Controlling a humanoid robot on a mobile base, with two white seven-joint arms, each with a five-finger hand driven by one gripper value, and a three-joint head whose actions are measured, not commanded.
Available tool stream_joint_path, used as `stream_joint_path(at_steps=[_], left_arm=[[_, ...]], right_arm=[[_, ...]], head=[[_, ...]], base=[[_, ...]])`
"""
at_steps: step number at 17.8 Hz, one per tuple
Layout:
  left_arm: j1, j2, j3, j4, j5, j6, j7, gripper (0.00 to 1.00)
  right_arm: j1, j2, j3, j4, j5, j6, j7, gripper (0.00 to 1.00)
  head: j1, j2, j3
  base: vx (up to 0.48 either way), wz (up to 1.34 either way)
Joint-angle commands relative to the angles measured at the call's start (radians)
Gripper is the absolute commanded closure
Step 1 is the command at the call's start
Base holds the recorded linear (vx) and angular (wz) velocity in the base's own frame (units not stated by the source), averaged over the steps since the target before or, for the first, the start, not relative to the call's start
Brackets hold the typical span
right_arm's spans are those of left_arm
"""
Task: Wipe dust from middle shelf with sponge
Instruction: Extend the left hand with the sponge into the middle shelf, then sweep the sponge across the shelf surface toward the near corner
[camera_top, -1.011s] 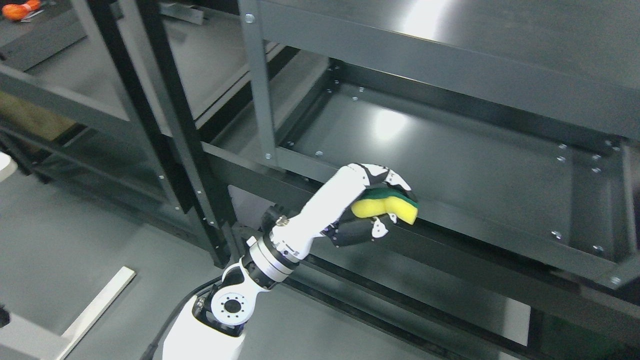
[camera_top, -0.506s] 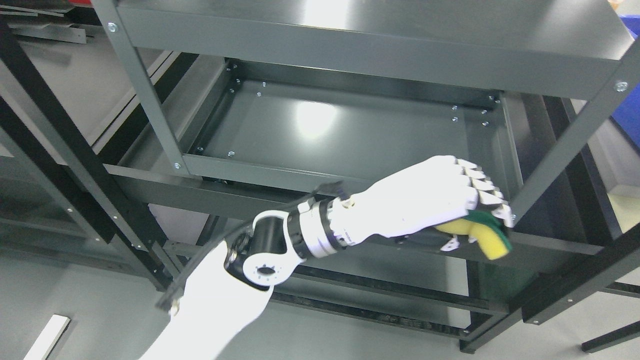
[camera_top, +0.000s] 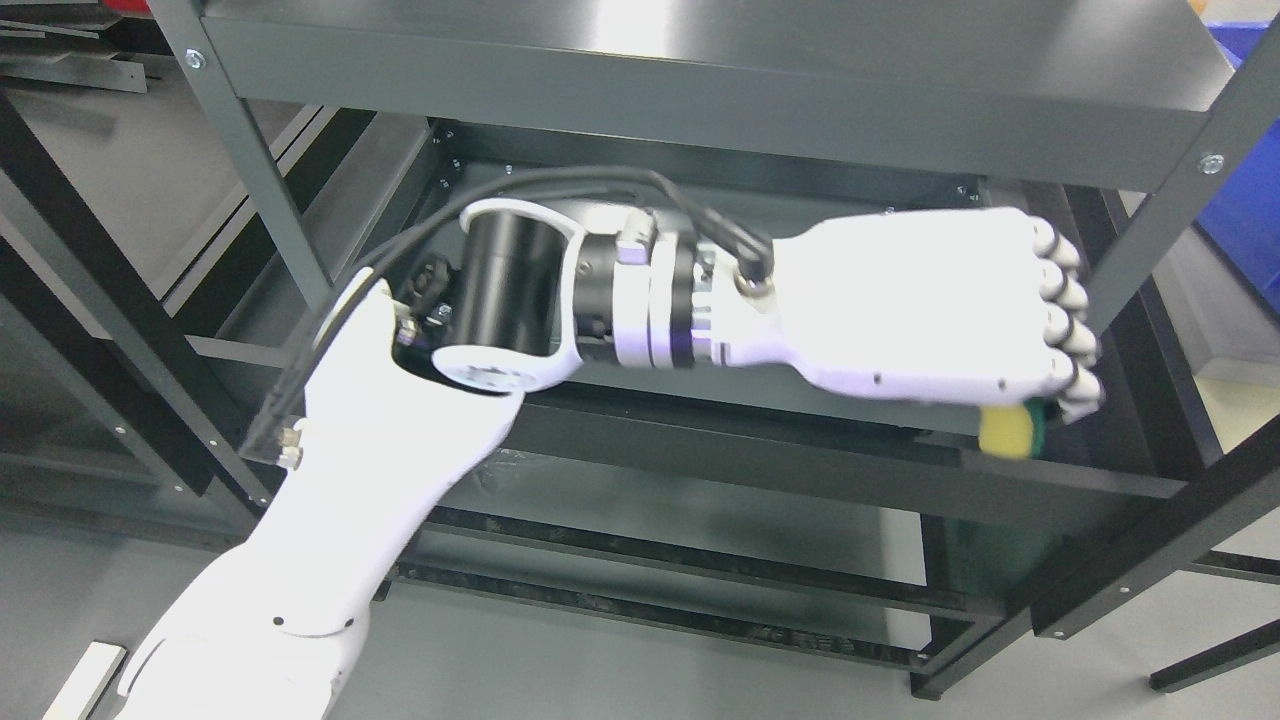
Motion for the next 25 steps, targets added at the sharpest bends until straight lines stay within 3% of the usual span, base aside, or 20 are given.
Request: stream_joint_path(at_steps=[1,3,11,15,20,25], left_arm=[[0.008,0.026,0.395,-0.006,-0.018,-0.006,-0.019,1.00],[0.054,0.078,0.446,-0.006,0.029,-0.006,-0.020,1.00],[0.218,0.536,0.587,-0.010,0.385,-0.006,-0.016,1.00],[0.384,0.741,0.742,0.013,0.555,-0.006,-0.014,0.99],[0.588,0.834,0.992,0.183,0.641,-0.006,-0.016,0.98],[0.588,0.865,1.050,0.266,0.664,-0.006,-0.011,0.98]], right_arm=[[-0.001,-0.017,0.000,-0.017,0.000,0.001,0.000,0.00],[0.000,-0.017,0.000,-0.017,0.000,0.001,0.000,0.00],[0.000,-0.017,0.001,-0.017,0.000,0.001,0.000,0.00],[0.000,-0.017,0.000,-0.017,0.000,0.001,0.000,0.00],[0.000,-0.017,0.000,-0.017,0.000,0.001,0.000,0.00],[0.000,-0.017,0.000,-0.017,0.000,0.001,0.000,0.00]], head=[[0.0000,0.000,0.000],[0.0000,0.000,0.000],[0.0000,0.000,0.000],[0.0000,0.000,0.000],[0.0000,0.000,0.000],[0.0000,0.000,0.000]], base=[[-0.002,-0.05],[0.000,-0.05],[-0.005,-0.04],[-0.004,-0.07],[0.002,0.02],[0.003,0.03]])
